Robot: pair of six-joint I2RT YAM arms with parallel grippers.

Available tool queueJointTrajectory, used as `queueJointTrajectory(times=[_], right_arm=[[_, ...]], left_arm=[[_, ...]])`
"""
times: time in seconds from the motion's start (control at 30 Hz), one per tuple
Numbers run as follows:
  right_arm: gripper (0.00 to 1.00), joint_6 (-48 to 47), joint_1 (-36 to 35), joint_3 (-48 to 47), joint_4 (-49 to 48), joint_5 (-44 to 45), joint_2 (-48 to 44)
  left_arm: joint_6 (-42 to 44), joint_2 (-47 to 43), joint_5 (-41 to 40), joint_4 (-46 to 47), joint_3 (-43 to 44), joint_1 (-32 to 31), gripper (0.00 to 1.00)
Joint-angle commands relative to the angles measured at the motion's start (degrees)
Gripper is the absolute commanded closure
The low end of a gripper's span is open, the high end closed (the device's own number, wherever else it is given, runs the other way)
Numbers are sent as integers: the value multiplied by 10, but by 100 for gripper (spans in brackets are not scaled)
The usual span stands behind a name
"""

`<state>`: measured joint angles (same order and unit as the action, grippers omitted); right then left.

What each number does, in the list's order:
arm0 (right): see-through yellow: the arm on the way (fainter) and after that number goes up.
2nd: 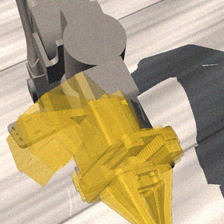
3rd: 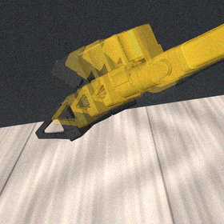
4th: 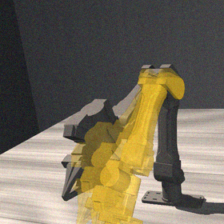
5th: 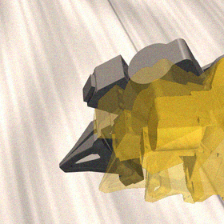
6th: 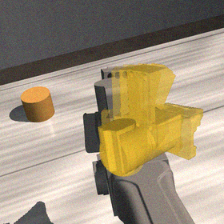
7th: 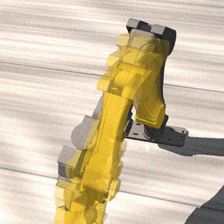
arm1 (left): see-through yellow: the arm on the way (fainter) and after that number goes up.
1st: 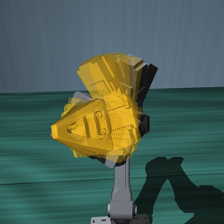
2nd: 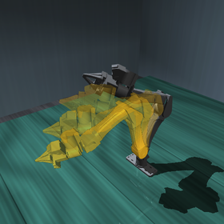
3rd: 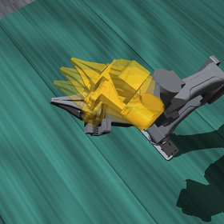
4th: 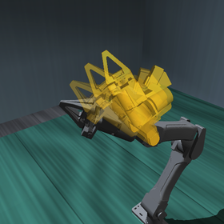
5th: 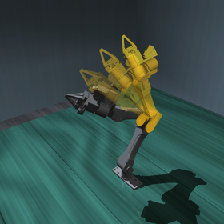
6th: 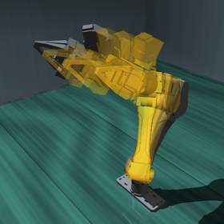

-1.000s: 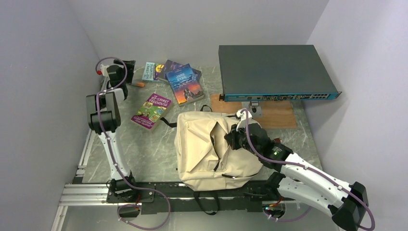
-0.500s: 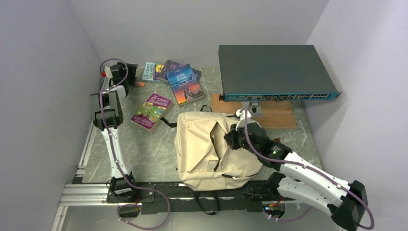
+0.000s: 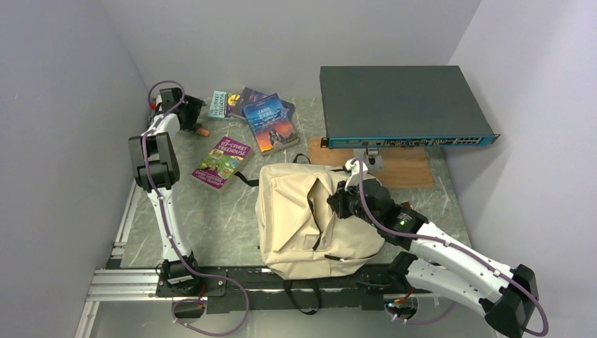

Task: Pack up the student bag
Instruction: Move the stationery to the center of the board, then pick up the stationery from the center of the board.

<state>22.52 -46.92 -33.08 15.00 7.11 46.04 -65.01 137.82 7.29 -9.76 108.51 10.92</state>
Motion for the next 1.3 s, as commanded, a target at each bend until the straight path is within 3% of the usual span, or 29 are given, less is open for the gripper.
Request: queueJointTrajectory(times=[0.0, 0.2, 0.3, 0.53, 0.67, 0.87, 1.0, 1.27], right_arm=[[100, 2, 0, -27, -17, -10, -10], [100, 6, -1, -23, -28, -20, -8], [100, 8, -1, -21, -33, -30, -6], [100, 10, -1, -10, -35, -29, -13], [100, 7, -1, -12, -40, -39, -4], [100, 10, -1, -13, -45, -46, 0], [100, 13, -1, -12, -45, -52, -6], [100, 9, -1, -11, -32, -42, -20]], left_arm=[[61, -26, 13, -141, -44, 10, 13], [131, -97, 9, -156, -109, 9, 15], [160, -140, -33, -153, -138, 9, 13], [283, -208, -99, -226, -135, 7, 10], [308, -241, -108, -212, -179, 7, 9], [289, -249, -147, -263, -188, 1, 11], [274, -216, -169, -293, -175, 2, 13], [293, -169, -153, -297, -164, 2, 38]])
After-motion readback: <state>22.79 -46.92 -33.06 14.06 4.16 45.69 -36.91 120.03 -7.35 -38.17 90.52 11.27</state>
